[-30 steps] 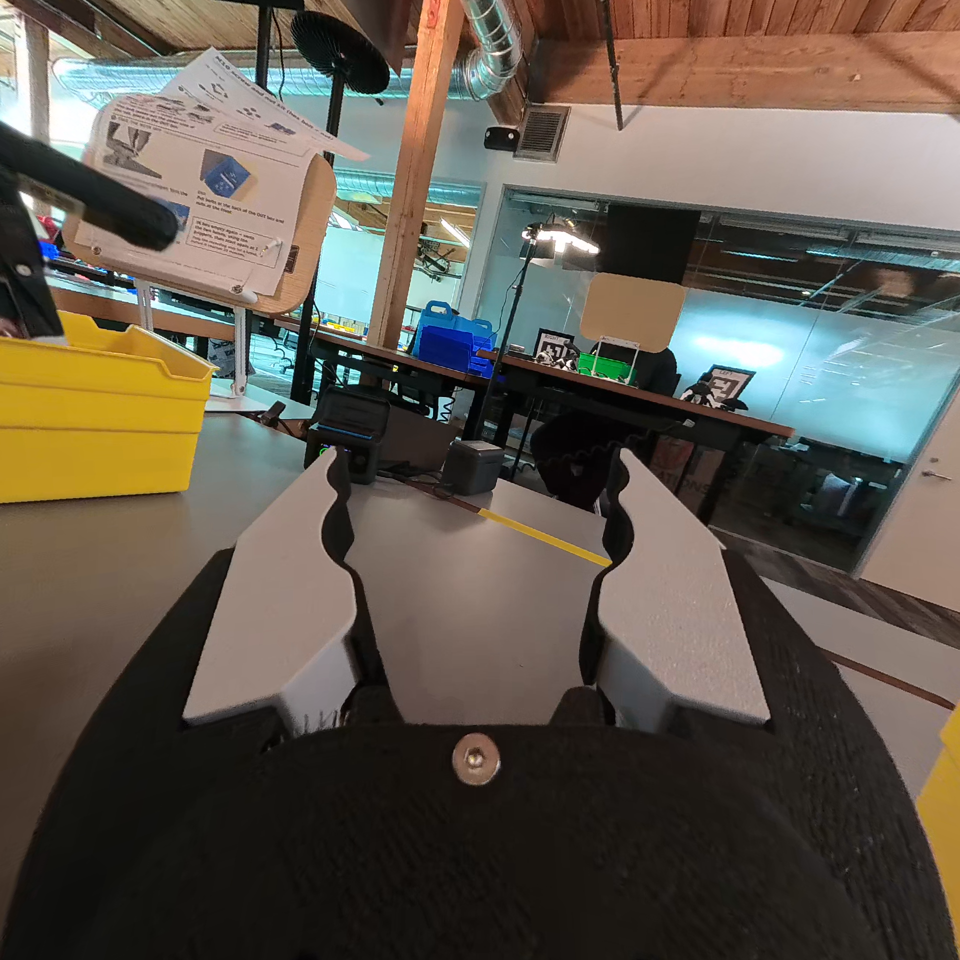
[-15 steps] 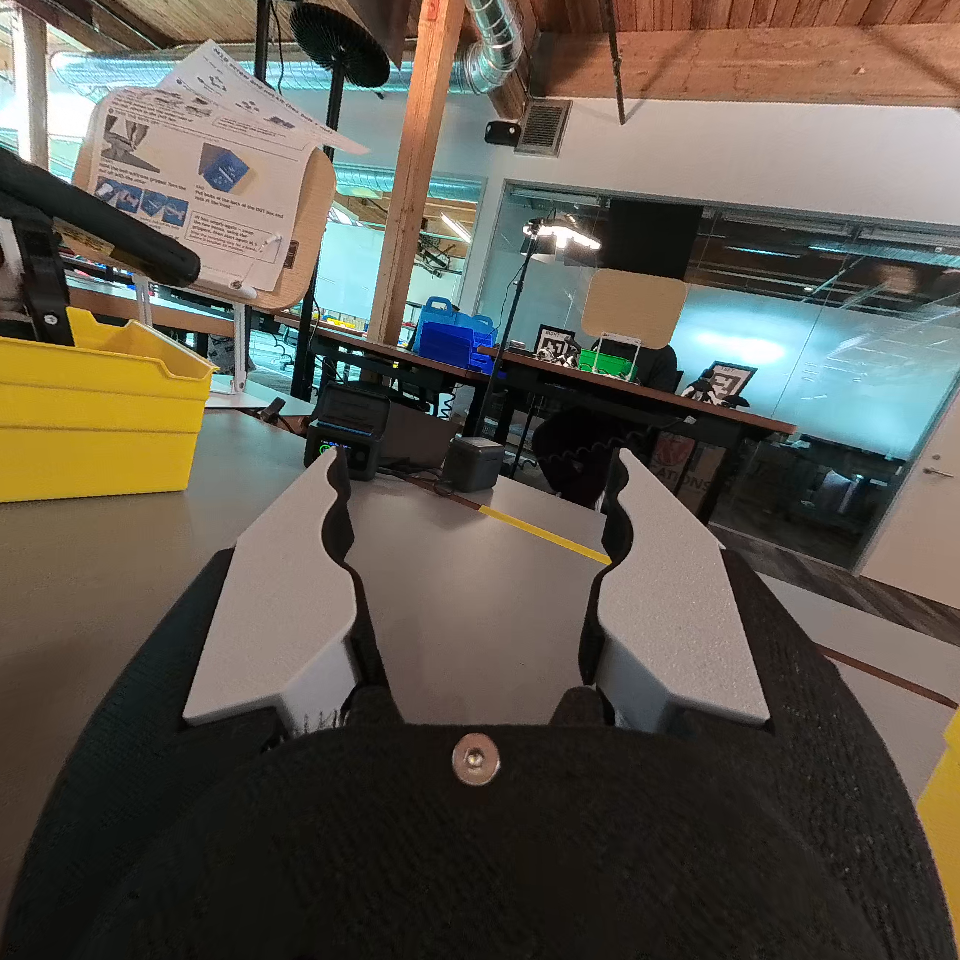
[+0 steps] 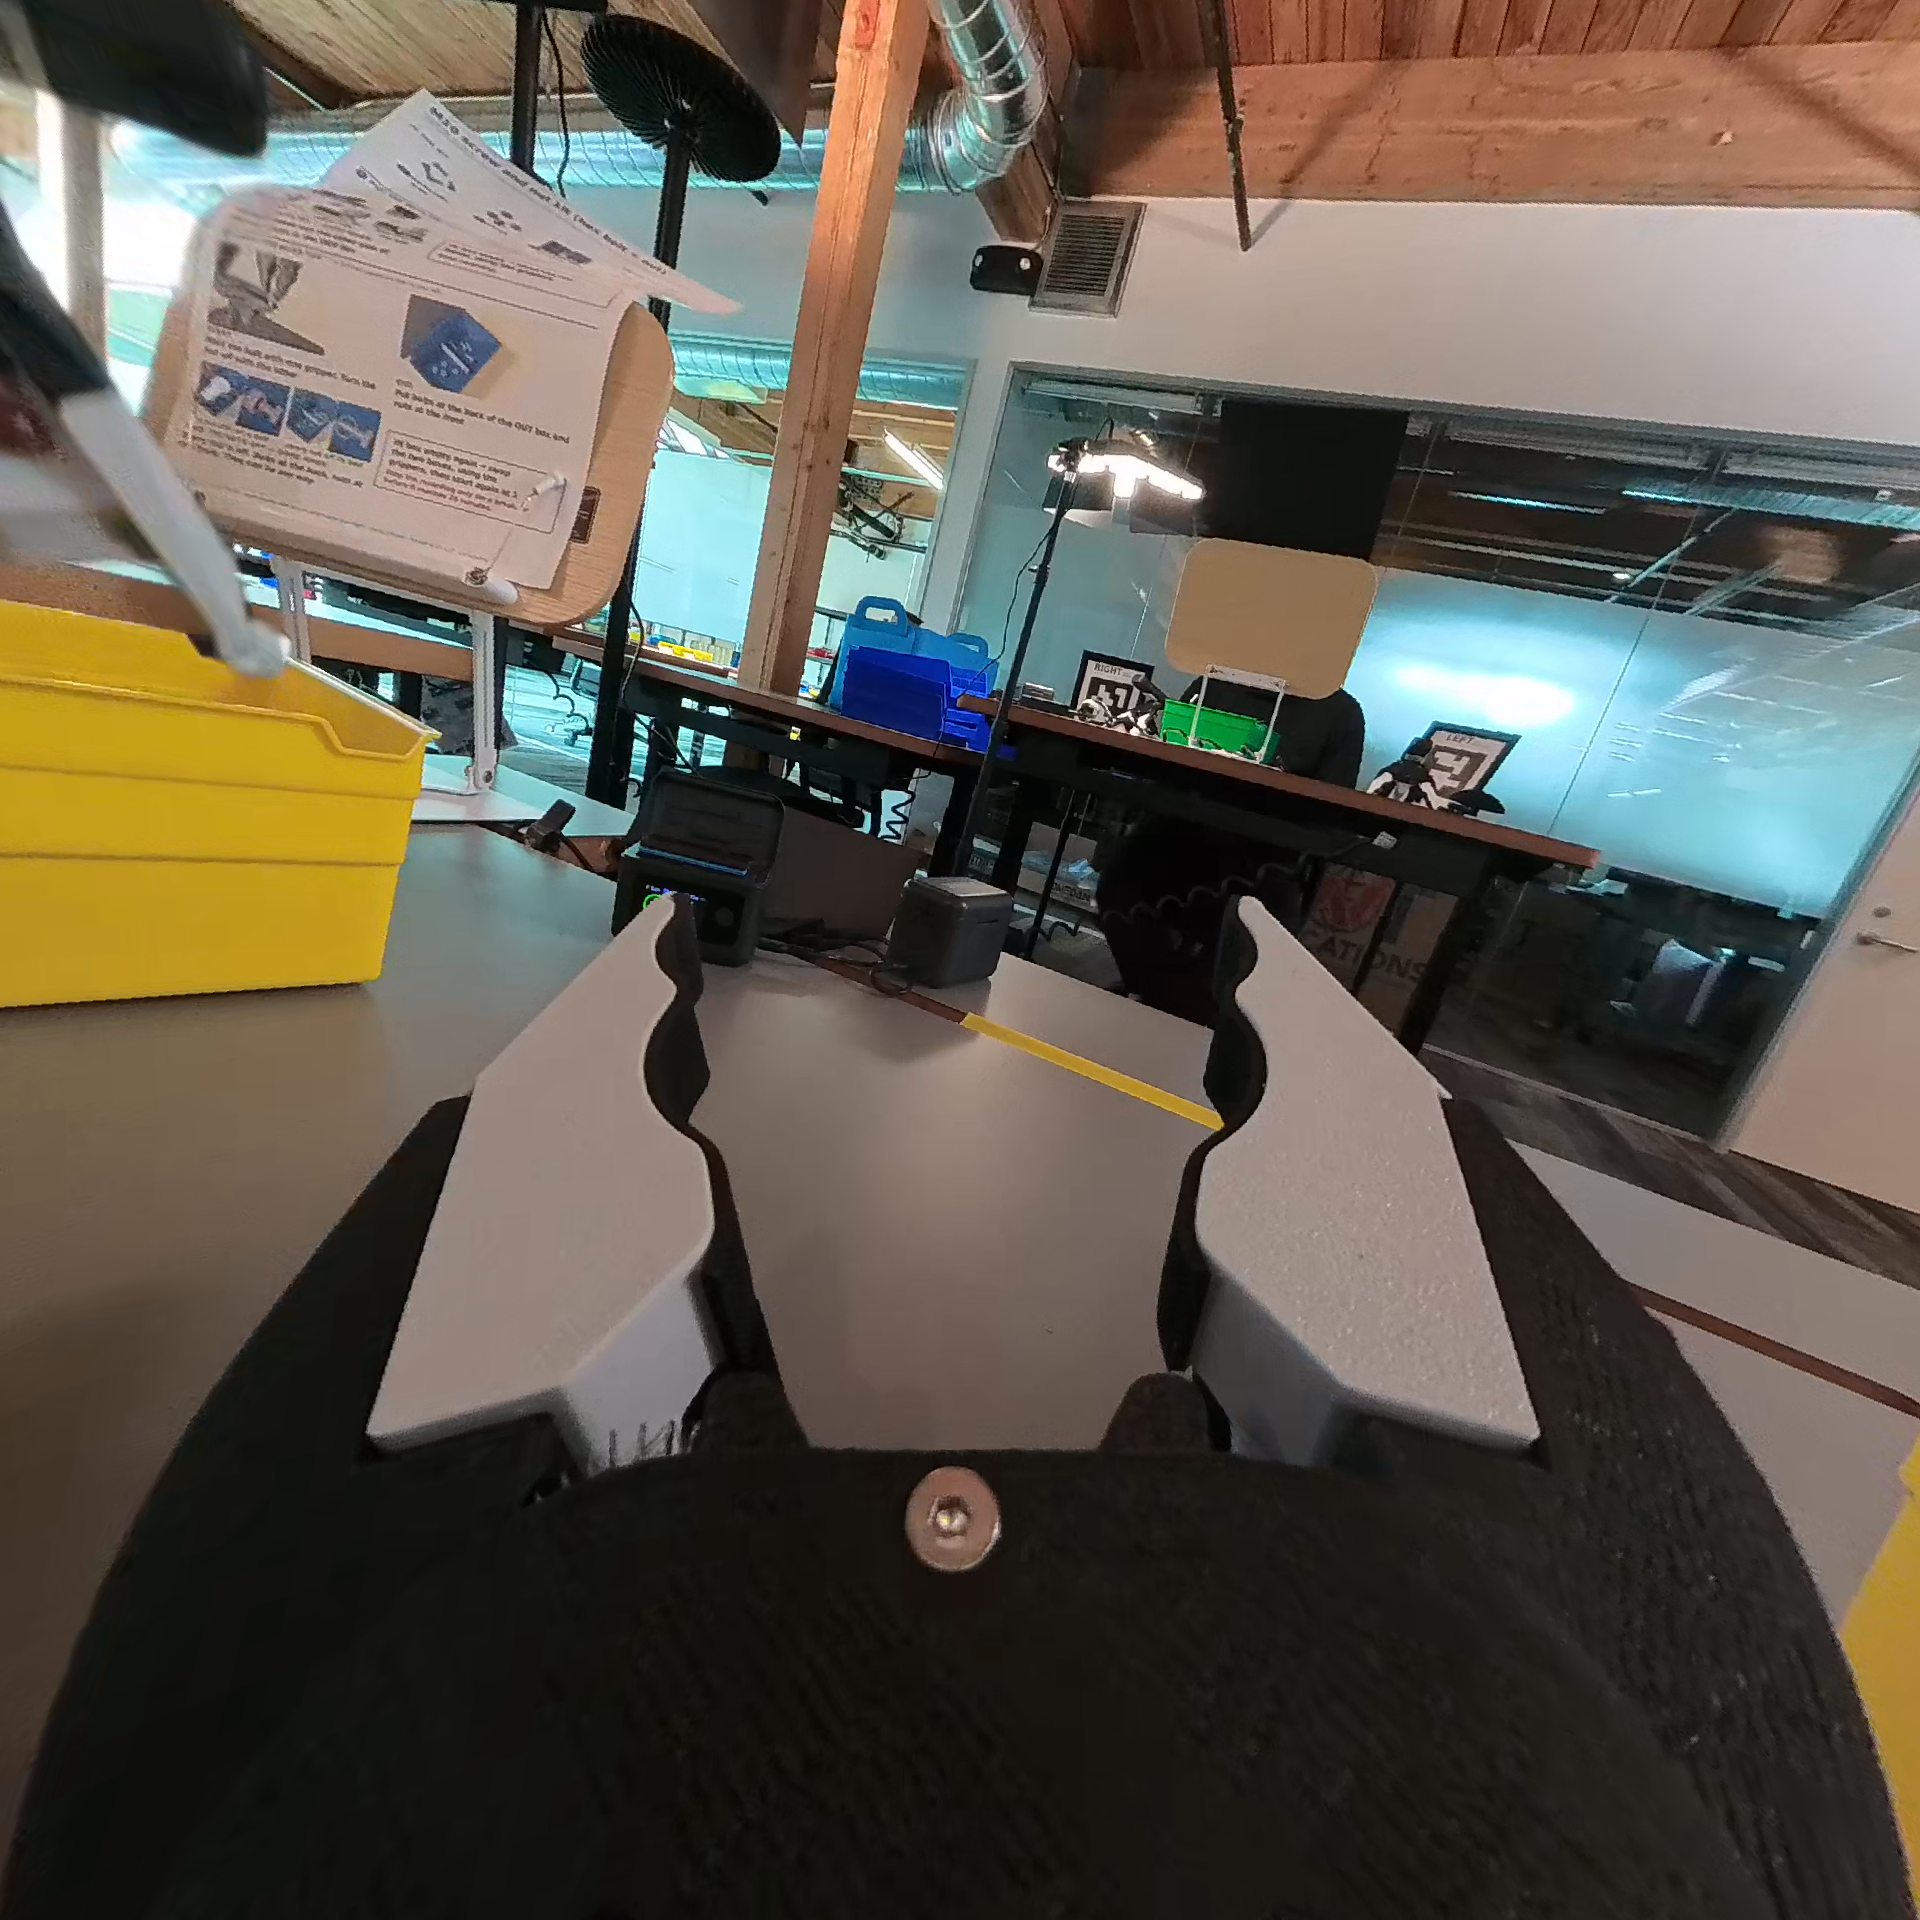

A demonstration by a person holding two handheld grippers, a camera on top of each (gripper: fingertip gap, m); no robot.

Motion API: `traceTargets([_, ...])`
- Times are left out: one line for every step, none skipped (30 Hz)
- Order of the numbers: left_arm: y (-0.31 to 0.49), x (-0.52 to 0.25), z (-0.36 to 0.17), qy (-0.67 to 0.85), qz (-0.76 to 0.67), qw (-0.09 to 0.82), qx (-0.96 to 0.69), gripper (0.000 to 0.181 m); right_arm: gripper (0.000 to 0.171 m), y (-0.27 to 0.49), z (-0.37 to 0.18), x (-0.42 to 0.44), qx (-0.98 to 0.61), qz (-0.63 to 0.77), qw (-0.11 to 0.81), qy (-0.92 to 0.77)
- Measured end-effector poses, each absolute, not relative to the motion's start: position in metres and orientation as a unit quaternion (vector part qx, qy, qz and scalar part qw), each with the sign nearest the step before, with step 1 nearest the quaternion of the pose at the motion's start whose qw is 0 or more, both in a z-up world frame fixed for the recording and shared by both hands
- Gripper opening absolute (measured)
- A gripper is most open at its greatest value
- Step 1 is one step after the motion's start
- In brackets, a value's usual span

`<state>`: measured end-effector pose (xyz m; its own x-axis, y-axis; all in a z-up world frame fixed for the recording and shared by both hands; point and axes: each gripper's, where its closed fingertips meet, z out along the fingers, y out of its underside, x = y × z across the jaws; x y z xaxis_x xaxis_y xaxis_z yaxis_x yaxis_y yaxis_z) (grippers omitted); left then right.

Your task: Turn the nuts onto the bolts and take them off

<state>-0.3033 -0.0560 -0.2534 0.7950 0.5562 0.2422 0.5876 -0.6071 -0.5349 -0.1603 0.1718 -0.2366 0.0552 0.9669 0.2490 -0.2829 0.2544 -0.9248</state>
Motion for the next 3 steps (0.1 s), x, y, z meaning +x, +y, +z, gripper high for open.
traceTargets([-0.041,-0.287,-0.241,-0.287,-0.029,0.325,-0.901,0.036,0.098,0.172,-0.236,-0.16,-0.358,0.494,0.632,-0.477])
traceTargets([-0.025,-0.268,-0.232,-0.254,-0.033,0.335,-0.907,0.036,0.098,0.172,-0.236,-0.16,-0.357,0.494,0.633,-0.477])
traceTargets([-0.01,-0.247,-0.228,-0.222,-0.03,0.338,-0.914,0.035,0.098,0.171,-0.236,-0.16,-0.356,0.494,0.634,-0.477])
